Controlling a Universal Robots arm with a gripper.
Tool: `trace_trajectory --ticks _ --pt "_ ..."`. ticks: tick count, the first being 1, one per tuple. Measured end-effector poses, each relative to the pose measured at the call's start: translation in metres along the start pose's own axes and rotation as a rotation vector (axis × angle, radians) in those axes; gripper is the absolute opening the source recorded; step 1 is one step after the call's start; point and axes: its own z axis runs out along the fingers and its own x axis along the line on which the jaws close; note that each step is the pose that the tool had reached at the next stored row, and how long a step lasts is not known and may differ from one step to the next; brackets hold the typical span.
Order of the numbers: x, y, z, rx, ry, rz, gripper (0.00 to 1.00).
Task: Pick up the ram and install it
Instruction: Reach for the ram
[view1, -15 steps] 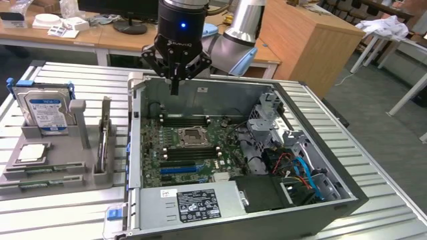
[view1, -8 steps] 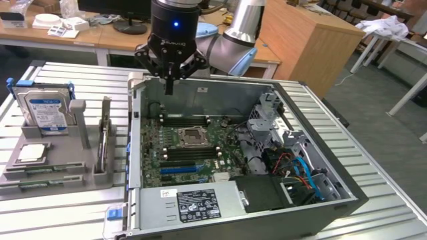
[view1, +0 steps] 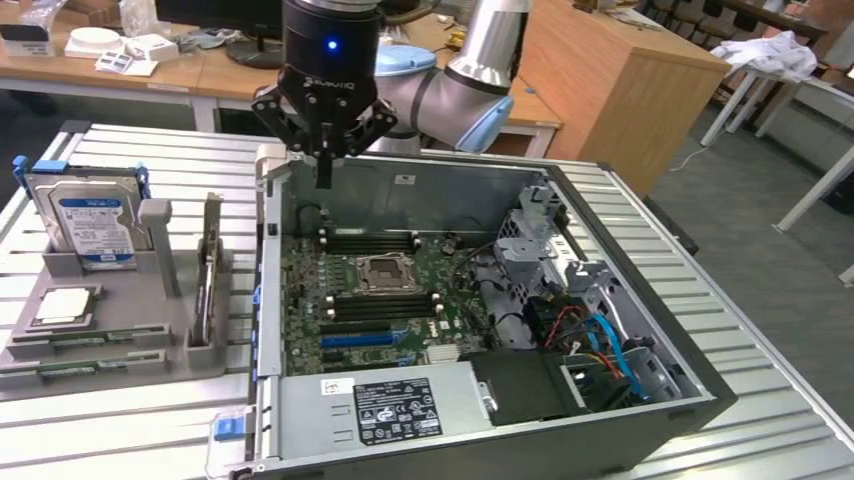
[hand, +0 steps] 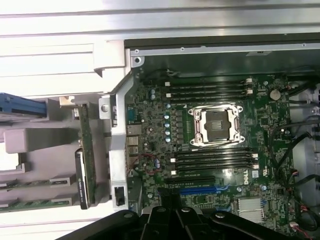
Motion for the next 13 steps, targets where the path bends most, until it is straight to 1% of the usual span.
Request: trace_trajectory --ticks 13 --pt "0.028 0.0001 -0.0005 0.0 -0.0001 0.0 0.1"
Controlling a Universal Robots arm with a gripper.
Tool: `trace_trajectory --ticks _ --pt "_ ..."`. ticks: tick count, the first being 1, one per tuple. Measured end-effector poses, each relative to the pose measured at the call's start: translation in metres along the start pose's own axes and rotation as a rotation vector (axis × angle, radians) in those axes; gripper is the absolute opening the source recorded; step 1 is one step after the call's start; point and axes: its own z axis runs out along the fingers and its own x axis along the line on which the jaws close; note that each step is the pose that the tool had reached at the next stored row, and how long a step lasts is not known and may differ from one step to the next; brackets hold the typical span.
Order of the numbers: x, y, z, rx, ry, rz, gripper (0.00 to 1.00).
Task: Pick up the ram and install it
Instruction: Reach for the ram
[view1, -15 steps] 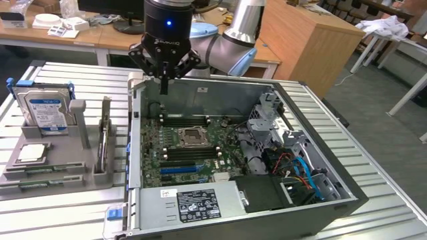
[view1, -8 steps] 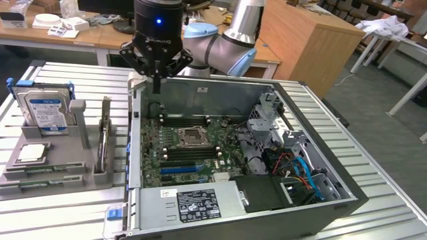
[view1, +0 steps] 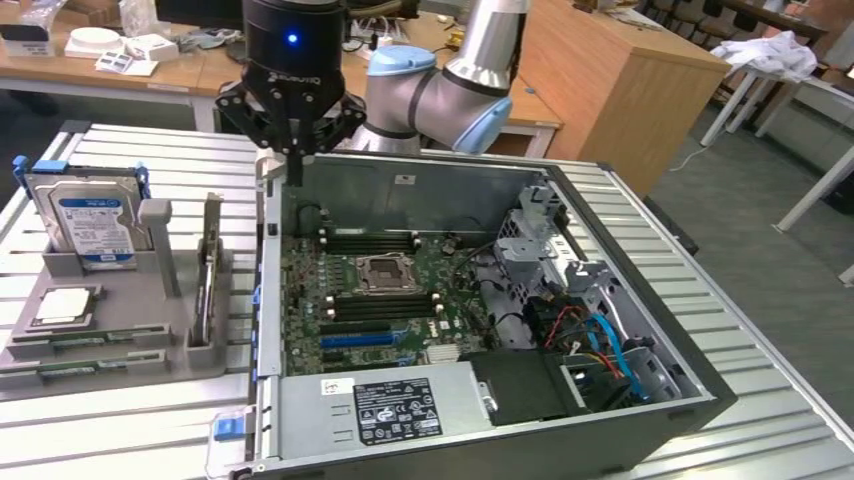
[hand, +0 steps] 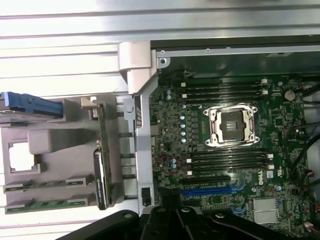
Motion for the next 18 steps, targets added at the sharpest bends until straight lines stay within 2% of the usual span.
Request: trace_trajectory --ticks 4,18 --pt "0.008 -0.0005 -0.0003 0.0001 0.0001 0.0 0.1" --pt "0.048 -0.0026 -0.0012 0.0 0.0 0.0 0.1"
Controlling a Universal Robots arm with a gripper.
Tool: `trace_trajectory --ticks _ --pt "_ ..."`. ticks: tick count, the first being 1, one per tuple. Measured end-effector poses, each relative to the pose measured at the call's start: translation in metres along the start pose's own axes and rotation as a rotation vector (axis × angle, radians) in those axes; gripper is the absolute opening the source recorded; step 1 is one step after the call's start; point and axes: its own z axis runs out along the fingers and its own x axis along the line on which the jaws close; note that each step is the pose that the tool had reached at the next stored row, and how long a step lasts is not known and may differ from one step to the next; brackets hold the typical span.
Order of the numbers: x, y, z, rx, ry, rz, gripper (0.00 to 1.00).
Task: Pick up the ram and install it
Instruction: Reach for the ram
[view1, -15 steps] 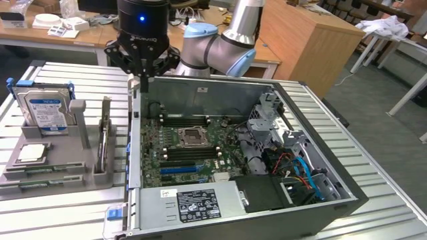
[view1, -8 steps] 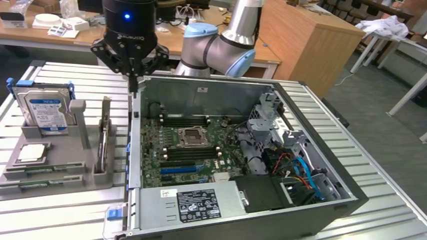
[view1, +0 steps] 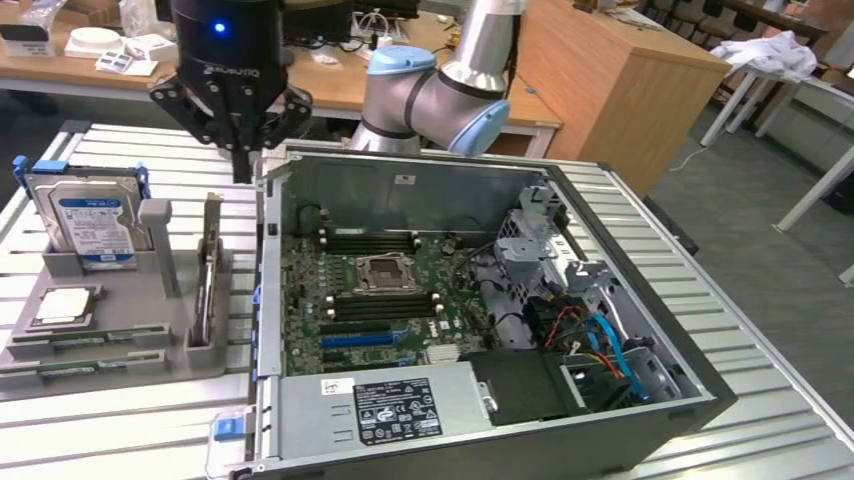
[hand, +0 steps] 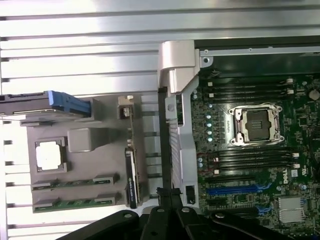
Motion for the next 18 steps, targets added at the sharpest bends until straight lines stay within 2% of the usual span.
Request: trace_trajectory --ticks 18 --pt "0.055 -0.0022 -0.0013 0.0 0.0 0.0 0.1"
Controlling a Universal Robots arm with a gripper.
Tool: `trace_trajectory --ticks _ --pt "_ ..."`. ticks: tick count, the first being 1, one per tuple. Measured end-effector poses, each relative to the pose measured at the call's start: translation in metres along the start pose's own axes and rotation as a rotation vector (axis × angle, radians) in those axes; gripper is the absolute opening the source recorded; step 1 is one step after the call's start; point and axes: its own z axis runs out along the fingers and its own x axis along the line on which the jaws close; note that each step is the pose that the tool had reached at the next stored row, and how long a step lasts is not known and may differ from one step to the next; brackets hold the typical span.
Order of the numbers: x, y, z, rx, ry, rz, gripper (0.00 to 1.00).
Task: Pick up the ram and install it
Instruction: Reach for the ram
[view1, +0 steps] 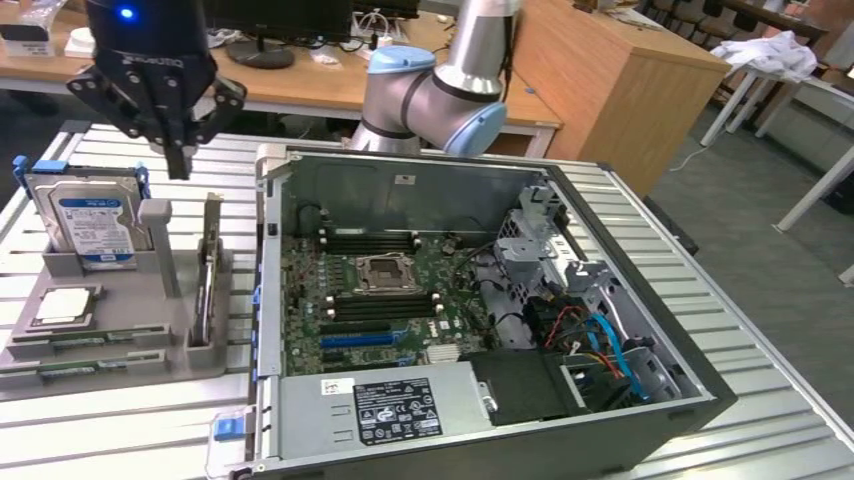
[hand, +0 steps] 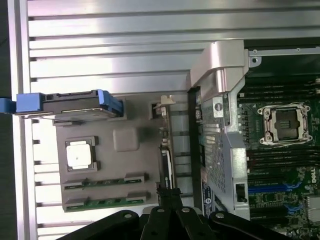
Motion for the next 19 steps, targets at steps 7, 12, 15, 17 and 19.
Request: trace_trajectory --ticks 7,12,15,17,19 --pt "0.019 -0.0012 -0.0005 0.0 0.0001 0.0 0.1" --pt "0.03 -0.002 -0.0007 0.0001 0.0 0.0 0.1" --pt "0.037 -0.0024 -0.0009 0.0001 0.0001 0.0 0.1" --pt "0.041 -0.0027 -0.0009 0.0001 0.0001 0.0 0.1" --pt "0.045 -0.003 -0.001 0.0001 0.0001 0.0 0.1"
